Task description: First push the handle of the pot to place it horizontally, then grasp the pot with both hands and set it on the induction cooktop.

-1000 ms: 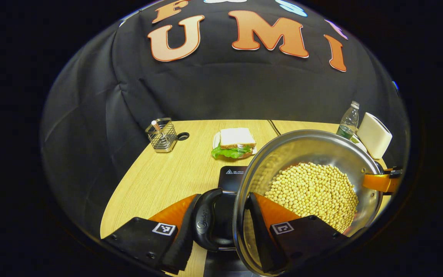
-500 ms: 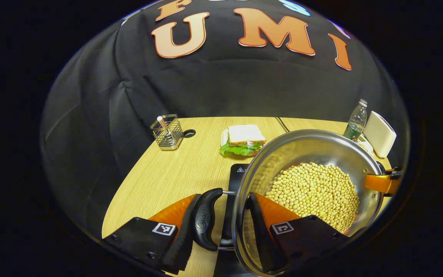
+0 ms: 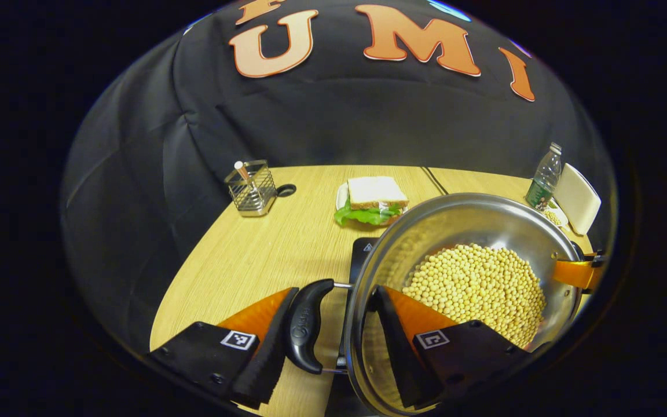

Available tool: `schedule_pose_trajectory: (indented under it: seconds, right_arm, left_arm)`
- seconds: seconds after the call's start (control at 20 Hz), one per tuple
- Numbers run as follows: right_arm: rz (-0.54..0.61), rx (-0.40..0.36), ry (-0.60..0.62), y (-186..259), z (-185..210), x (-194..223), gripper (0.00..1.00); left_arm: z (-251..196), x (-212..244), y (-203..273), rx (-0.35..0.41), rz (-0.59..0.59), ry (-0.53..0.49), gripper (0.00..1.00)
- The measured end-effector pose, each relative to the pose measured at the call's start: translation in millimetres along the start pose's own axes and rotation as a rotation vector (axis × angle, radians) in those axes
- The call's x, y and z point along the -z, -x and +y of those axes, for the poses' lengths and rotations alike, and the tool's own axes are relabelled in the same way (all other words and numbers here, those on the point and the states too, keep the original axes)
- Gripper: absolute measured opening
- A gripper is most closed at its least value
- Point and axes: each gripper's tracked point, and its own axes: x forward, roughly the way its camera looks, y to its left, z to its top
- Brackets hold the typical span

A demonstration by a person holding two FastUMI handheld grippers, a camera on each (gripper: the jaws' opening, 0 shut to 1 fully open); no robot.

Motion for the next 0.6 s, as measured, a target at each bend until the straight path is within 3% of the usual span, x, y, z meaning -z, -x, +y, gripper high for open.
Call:
schedule_pose_trajectory:
  seconds: [0.1, 0.25, 0.3, 0.35, 0.5, 0.6]
  right_arm:
    - [-0.005, -0.034, 0.000, 3.7, 2.9, -1.4, 0.62]
    - [-0.108, -0.028, 0.008, 23.0, -10.1, -24.8, 0.70]
    - [-0.161, -0.021, 0.003, 35.4, -15.7, -36.1, 0.72]
    - [-0.229, -0.013, -0.001, 48.6, -21.9, -51.5, 0.77]
    - [-0.436, -0.050, 0.013, 100.8, -27.6, -97.2, 0.79]
    - [-0.548, -0.048, 0.042, 135.8, -36.2, -118.9, 0.80]
  left_arm:
    - [1.9, -3.3, 1.6, -0.009, -0.018, -0.006, 0.89]
    - [7.2, -15.9, 9.6, -0.045, -0.073, 0.024, 0.93]
    - [9.7, -27.8, 16.1, -0.068, -0.121, 0.046, 0.86]
    - [13.9, -41.4, 23.2, -0.100, -0.182, 0.065, 0.93]
    - [28.7, -91.1, 59.5, -0.177, -0.372, 0.084, 0.92]
    - [25.3, -120.4, 90.8, -0.177, -0.479, 0.101, 0.92]
